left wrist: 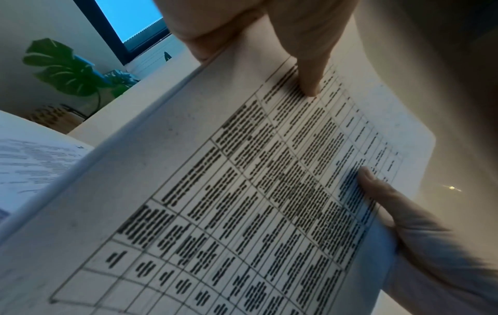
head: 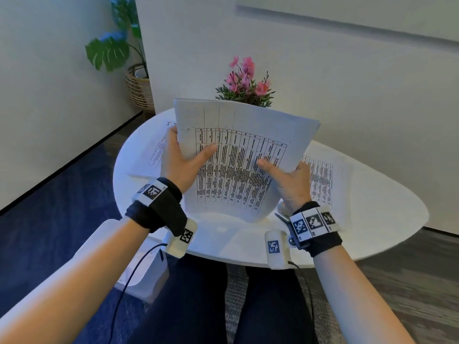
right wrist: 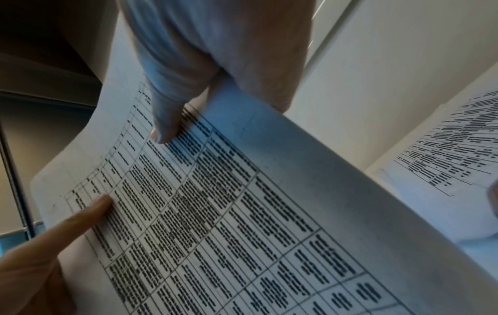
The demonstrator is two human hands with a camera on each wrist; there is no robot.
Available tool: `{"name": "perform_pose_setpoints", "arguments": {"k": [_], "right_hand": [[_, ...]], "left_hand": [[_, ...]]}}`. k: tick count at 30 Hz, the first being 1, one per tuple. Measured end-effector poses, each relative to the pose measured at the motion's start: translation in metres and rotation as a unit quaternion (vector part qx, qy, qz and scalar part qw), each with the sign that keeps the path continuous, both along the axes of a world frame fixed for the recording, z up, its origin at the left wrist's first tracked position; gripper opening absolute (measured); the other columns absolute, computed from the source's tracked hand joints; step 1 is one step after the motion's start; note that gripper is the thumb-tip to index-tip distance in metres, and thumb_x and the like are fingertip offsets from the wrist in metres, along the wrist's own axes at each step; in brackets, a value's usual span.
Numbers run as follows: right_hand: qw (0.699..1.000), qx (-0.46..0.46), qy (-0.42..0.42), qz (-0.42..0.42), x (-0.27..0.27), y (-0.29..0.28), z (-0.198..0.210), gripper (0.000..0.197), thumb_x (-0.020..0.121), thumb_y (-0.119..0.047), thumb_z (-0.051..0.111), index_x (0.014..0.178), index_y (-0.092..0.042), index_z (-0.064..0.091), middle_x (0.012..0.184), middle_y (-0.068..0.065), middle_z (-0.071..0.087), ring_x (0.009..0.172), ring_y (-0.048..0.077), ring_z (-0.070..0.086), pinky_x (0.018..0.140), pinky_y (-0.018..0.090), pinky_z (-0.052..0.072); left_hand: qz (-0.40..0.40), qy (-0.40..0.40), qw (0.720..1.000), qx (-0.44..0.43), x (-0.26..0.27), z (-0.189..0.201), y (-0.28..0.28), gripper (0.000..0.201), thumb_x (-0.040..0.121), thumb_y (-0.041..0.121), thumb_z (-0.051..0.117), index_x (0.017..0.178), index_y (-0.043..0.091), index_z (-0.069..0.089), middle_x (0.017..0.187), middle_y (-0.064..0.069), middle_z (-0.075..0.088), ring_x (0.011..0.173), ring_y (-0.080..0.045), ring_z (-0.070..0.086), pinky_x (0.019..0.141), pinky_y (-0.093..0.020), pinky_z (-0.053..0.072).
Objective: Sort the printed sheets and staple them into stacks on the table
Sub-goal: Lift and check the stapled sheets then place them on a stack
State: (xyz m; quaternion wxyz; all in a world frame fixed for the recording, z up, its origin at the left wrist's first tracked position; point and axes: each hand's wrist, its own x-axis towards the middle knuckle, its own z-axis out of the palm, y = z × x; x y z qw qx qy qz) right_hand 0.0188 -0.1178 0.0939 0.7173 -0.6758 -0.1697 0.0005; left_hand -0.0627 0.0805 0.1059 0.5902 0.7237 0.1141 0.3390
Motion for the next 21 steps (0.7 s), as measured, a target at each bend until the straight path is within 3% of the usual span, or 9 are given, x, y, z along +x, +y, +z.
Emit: {"name": "perform_pose_setpoints", "arguments": {"k": [3, 5, 8, 9, 11, 14, 17, 19, 21], "right_hand": [[1.0, 0.002, 0.01, -0.006, 0.002, 0.0, 0.001, 0.018, 0.071, -0.014, 0.08, 0.079, -0.024, 0.068, 0.077, -0.008, 0.073, 0.078, 0.008, 0.069, 0.067, 0.024, 0.054], [1.0, 0.009, 0.005, -0.01, 0.003, -0.001, 0.004, 0.016, 0.073, -0.014, 0.079, 0.081, -0.024, 0.068, 0.077, -0.009, 0.073, 0.078, 0.008, 0.069, 0.066, 0.023, 0.054], [0.999, 0.048, 0.002, -0.002, 0.005, -0.001, 0.011, 0.015, 0.077, -0.011, 0.075, 0.086, -0.02, 0.069, 0.081, -0.008, 0.074, 0.081, 0.01, 0.07, 0.067, 0.023, 0.055], [0.998, 0.059, 0.002, 0.002, 0.005, -0.001, 0.013, 0.016, 0.077, -0.009, 0.074, 0.088, -0.019, 0.069, 0.083, -0.007, 0.075, 0.083, 0.012, 0.071, 0.068, 0.024, 0.055], [0.998, 0.063, -0.002, 0.008, 0.005, 0.0, 0.016, 0.017, 0.077, -0.007, 0.074, 0.09, -0.016, 0.069, 0.084, -0.006, 0.075, 0.083, 0.013, 0.071, 0.068, 0.025, 0.056], [0.998, 0.055, -0.004, 0.012, 0.005, 0.001, 0.017, 0.014, 0.078, -0.006, 0.072, 0.089, -0.014, 0.069, 0.083, -0.006, 0.075, 0.082, 0.013, 0.071, 0.069, 0.026, 0.056], [0.999, 0.053, -0.003, -0.002, 0.005, 0.003, 0.016, 0.01, 0.079, -0.007, 0.072, 0.085, -0.015, 0.07, 0.079, -0.006, 0.074, 0.078, 0.012, 0.071, 0.069, 0.027, 0.056], [0.997, 0.068, -0.009, -0.022, 0.004, 0.004, 0.017, 0.01, 0.08, -0.007, 0.072, 0.082, -0.017, 0.07, 0.075, -0.008, 0.074, 0.075, 0.01, 0.07, 0.068, 0.027, 0.055], [0.995, 0.093, -0.023, -0.04, 0.004, 0.006, 0.02, 0.013, 0.081, -0.006, 0.07, 0.082, -0.018, 0.068, 0.073, -0.011, 0.073, 0.073, 0.005, 0.069, 0.066, 0.023, 0.054]], "left_hand": [[-0.015, -0.048, 0.998, -0.033, -0.001, 0.004, -0.001, 0.055, 0.085, 0.018, 0.068, 0.126, 0.015, 0.031, 0.112, 0.0, 0.064, 0.099, -0.01, 0.067, 0.082, -0.036, 0.058], [-0.028, -0.115, 0.993, -0.005, -0.002, 0.014, -0.002, 0.054, 0.093, 0.011, 0.057, 0.135, 0.009, 0.023, 0.117, -0.012, 0.059, 0.102, -0.021, 0.066, 0.083, -0.042, 0.057], [-0.026, -0.177, 0.981, 0.079, -0.001, 0.034, 0.0, 0.062, 0.099, 0.006, 0.045, 0.144, 0.019, 0.005, 0.112, -0.008, 0.051, 0.086, -0.016, 0.064, 0.072, -0.029, 0.057], [-0.013, -0.179, 0.976, 0.123, 0.001, 0.04, 0.002, 0.058, 0.1, 0.008, 0.043, 0.144, 0.022, 0.008, 0.11, -0.003, 0.052, 0.082, -0.012, 0.061, 0.069, -0.026, 0.056], [0.03, -0.16, 0.964, 0.212, 0.007, 0.044, 0.008, 0.04, 0.1, 0.012, 0.043, 0.139, 0.018, 0.036, 0.104, 0.011, 0.051, 0.086, 0.002, 0.055, 0.076, -0.021, 0.051], [0.088, -0.141, 0.954, 0.248, 0.011, 0.044, 0.017, 0.023, 0.096, 0.018, 0.053, 0.113, 0.008, 0.064, 0.098, 0.02, 0.051, 0.09, 0.015, 0.05, 0.083, -0.013, 0.044], [0.072, -0.143, 0.971, 0.176, 0.007, 0.05, 0.02, 0.02, 0.09, 0.026, 0.064, 0.104, 0.012, 0.063, 0.098, 0.017, 0.058, 0.086, 0.007, 0.058, 0.077, -0.026, 0.054], [0.023, -0.143, 0.988, 0.053, 0.005, 0.053, 0.018, 0.034, 0.083, 0.024, 0.073, 0.11, 0.015, 0.053, 0.105, 0.004, 0.062, 0.088, 0.0, 0.065, 0.07, -0.024, 0.057], [-0.015, -0.114, 0.993, -0.02, 0.006, 0.051, 0.014, 0.05, 0.076, 0.026, 0.079, 0.114, 0.017, 0.047, 0.107, 0.002, 0.064, 0.093, -0.004, 0.067, 0.073, -0.024, 0.057]]}}
